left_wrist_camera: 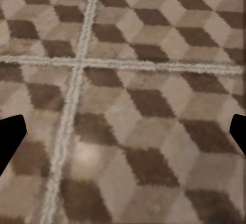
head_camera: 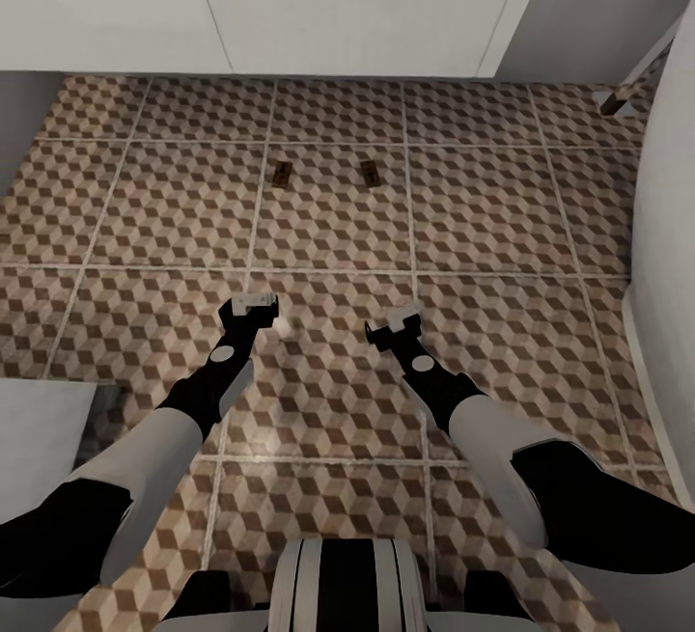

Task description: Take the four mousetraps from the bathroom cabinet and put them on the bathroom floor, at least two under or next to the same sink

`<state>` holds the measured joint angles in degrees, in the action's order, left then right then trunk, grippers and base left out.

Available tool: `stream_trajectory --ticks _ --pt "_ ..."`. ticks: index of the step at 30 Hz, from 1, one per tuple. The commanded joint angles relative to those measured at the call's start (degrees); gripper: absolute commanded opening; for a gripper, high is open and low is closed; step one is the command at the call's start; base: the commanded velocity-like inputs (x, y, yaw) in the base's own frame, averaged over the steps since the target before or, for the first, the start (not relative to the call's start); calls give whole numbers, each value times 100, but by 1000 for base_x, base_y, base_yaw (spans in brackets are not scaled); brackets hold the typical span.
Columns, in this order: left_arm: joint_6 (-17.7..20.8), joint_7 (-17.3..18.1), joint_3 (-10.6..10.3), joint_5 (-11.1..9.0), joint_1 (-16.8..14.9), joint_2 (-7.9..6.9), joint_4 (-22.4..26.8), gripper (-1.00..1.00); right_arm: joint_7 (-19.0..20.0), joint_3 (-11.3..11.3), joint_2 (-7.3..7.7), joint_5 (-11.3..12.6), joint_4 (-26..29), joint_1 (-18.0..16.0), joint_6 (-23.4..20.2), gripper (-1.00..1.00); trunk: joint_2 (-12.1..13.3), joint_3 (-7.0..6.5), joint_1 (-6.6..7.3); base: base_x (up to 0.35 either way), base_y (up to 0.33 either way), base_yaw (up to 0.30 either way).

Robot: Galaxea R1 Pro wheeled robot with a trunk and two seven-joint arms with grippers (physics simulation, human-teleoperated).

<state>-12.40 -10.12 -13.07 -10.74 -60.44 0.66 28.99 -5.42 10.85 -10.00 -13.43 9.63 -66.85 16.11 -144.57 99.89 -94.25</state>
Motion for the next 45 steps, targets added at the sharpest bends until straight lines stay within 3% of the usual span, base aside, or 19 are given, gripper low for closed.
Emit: stream_trajectory --ticks 1,27,33,40,45 --pt "-25 -43 -48 -59 -4 -5 -5 100 -56 31 0 -46 -10 -4 6 100 0 -20 3 0 0 0" --pt "-47 -34 -55 -60 14 6 -390 100 -56 31 8 -37 -202 -4 8 100 35 -596 70 0 0 0" --pt "-64 -29 -55 -60 27 13 -598 100 -56 31 24 -37 -375 35 178 100 43 -729 85 0 0 0" --pt "-103 -26 -55 -60 164 64 -713 100 -74 31 30 -42 -661 63 468 100 53 -884 103 0 0 0" --pt "-337 -16 -59 -60 380 91 -740 100 -80 31 77 -43 -780 82 581 100 59 -995 116 0 0 0"
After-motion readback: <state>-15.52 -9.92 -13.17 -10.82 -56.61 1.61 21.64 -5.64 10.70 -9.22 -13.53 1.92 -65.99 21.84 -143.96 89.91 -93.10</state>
